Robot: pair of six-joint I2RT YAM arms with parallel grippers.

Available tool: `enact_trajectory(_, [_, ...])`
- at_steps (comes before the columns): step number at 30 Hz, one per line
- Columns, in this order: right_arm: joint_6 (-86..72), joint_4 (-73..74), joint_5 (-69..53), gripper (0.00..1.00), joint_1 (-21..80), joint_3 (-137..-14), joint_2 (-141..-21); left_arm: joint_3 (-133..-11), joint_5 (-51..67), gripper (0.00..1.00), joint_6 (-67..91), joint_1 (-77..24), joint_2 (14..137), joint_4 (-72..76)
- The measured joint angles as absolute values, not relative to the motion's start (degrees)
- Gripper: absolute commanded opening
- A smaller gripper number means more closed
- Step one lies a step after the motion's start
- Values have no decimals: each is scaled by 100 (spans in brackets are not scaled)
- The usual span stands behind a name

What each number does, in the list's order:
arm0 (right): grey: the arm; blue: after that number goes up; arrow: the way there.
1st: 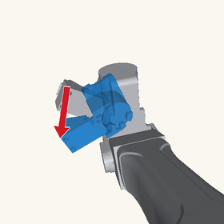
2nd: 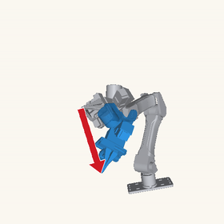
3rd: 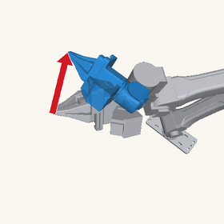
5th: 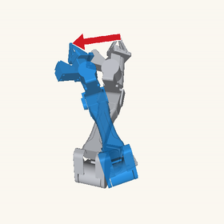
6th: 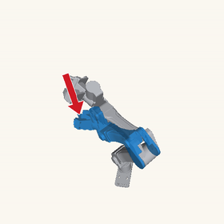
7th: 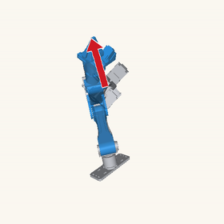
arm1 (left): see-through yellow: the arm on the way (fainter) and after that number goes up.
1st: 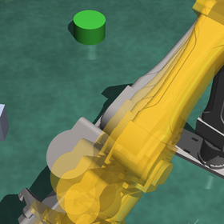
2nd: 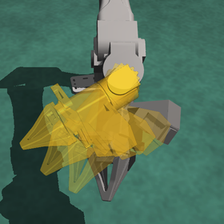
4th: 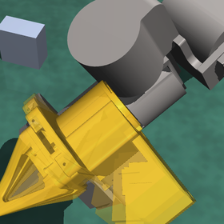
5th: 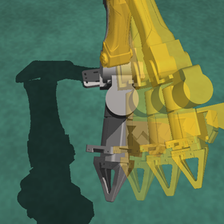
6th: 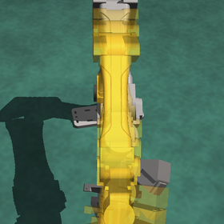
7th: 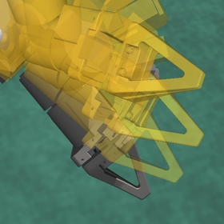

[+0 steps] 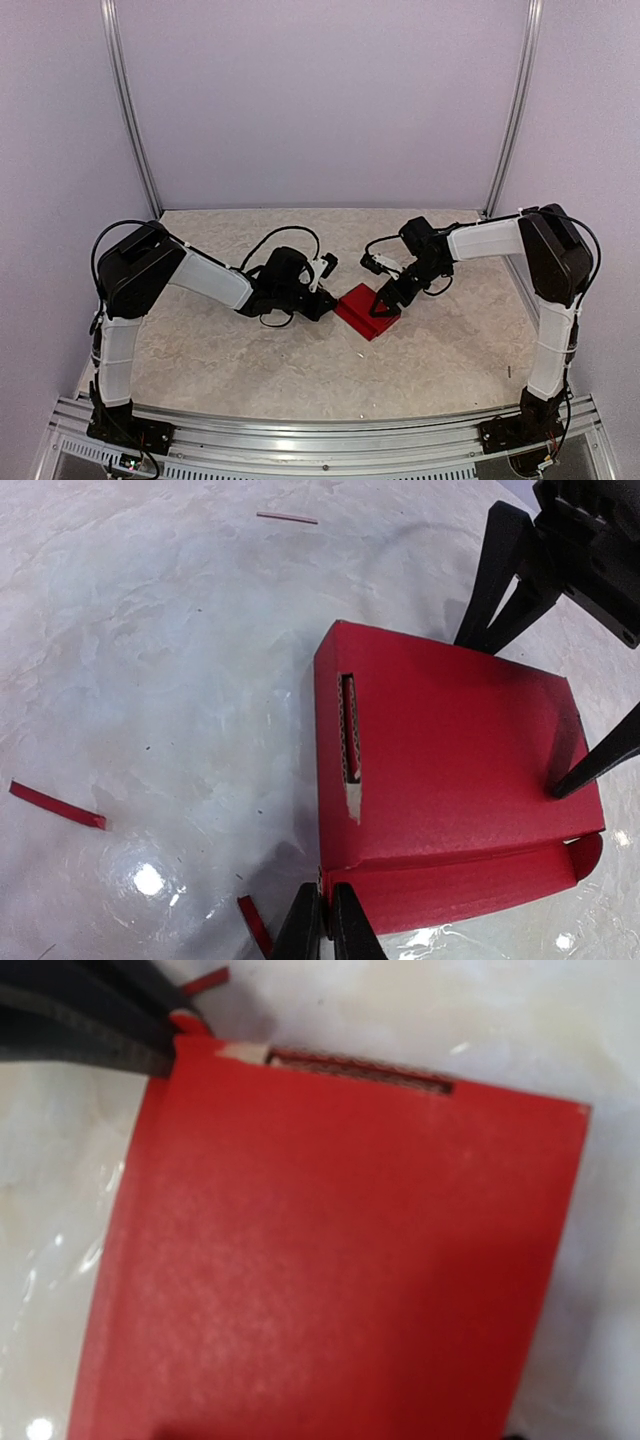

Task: Fold the paper box

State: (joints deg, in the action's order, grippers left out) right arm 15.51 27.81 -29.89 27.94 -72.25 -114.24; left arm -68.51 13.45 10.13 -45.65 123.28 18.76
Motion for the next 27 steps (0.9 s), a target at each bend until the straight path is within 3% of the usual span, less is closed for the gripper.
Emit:
enact_trajectory(7, [1553,2770,-3000,75,2792,-7227,-11426,-6904,1278,0,1004,-4567,12331,1925])
enact_trajectory(27, [1643,2814,-3153,78,2711,-7253,-11443,-7100,401,0,1000,-4899,12331,1553])
